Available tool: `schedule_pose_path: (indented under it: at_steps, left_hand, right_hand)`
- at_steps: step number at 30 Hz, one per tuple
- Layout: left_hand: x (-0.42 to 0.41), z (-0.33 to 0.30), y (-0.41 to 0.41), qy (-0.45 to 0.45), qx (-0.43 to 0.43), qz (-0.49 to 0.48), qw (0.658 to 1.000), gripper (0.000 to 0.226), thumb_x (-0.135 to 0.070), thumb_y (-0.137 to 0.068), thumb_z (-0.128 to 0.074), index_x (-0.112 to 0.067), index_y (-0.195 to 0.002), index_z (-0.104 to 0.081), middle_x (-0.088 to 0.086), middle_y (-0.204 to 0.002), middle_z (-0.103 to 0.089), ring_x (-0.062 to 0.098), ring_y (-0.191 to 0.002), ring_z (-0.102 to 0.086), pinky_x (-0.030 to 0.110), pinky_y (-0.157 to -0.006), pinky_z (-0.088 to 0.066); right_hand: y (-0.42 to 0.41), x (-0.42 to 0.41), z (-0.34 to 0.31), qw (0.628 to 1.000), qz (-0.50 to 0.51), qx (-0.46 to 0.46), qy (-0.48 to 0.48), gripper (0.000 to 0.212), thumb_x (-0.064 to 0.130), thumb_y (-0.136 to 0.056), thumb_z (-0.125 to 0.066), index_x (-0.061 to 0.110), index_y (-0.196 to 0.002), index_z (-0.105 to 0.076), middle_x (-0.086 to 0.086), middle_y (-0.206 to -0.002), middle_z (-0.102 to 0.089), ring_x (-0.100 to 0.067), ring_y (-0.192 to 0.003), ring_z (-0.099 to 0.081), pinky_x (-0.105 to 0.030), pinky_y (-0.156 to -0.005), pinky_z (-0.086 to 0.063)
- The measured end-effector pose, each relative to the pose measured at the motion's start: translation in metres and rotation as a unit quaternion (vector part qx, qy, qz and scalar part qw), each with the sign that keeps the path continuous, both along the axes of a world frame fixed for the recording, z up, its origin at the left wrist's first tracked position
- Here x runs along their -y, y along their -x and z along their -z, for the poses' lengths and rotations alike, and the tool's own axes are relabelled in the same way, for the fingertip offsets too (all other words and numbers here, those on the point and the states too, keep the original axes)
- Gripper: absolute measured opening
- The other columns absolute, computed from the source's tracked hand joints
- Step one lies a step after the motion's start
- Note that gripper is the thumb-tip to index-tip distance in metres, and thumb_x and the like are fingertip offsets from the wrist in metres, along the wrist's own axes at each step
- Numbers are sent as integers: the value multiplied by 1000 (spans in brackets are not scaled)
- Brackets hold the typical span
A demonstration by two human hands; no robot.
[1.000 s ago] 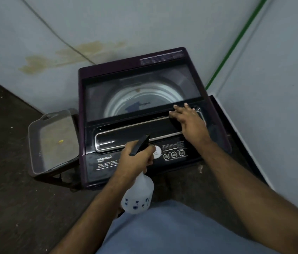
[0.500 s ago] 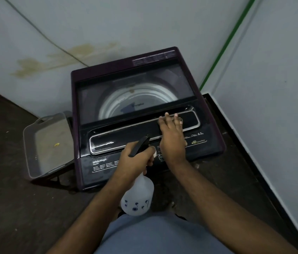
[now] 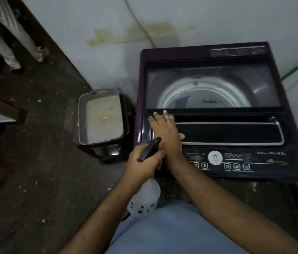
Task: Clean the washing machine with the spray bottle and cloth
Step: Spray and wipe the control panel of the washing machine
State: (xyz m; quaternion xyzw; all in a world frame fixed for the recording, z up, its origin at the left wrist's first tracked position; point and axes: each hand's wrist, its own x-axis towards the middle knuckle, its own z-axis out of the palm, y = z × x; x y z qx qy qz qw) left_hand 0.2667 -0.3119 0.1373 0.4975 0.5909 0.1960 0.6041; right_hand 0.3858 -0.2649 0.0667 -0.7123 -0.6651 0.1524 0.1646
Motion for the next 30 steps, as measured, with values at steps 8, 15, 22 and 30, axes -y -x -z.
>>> schedule_pose_path:
  at_steps: [8,15,22,30]
  left_hand:
    - [-16,-2,6,-8,7,3,1000,20,-15,-96,-68,-9,-77,-69,8,-67,-67,20,-61,-64,28,-47,-43]
    - [-13,-3,9,22,24,-83,996,16,-17,-96,-68,-10,-81,-70,6,-65,-64,22,-60,-60,32,-48,-42]
    - [-20,7,38,17,-84,-162,983,21,-25,-83,-81,-16,-70,-67,5,-65,-65,21,-58,-58,33,-57,-46]
    - [-43,16,53,-20,-85,-117,989,14,-21,-89,-78,-8,-87,-73,22,-86,-77,33,-72,-74,34,-61,-52]
  right_hand:
    - [-3,17,1,972,-180,-148,-18,29,19,-104,-50,18,-128,-66,-1,-133,-64,-16,-132,-53,-38,-119,-34]
    - [-37,33,-12,943,-137,-302,-12,38,-7,-93,-55,18,-117,-72,17,-126,-64,1,-127,-54,-23,-115,-38]
    - [-42,24,-15,874,97,-470,-71,29,9,-106,-51,12,-130,-66,0,-128,-71,-13,-128,-62,-42,-113,-46]
    - [0,14,-17,984,-36,-173,-16,37,7,-99,-51,9,-132,-67,-5,-142,-61,-26,-145,-42,-29,-123,-18]
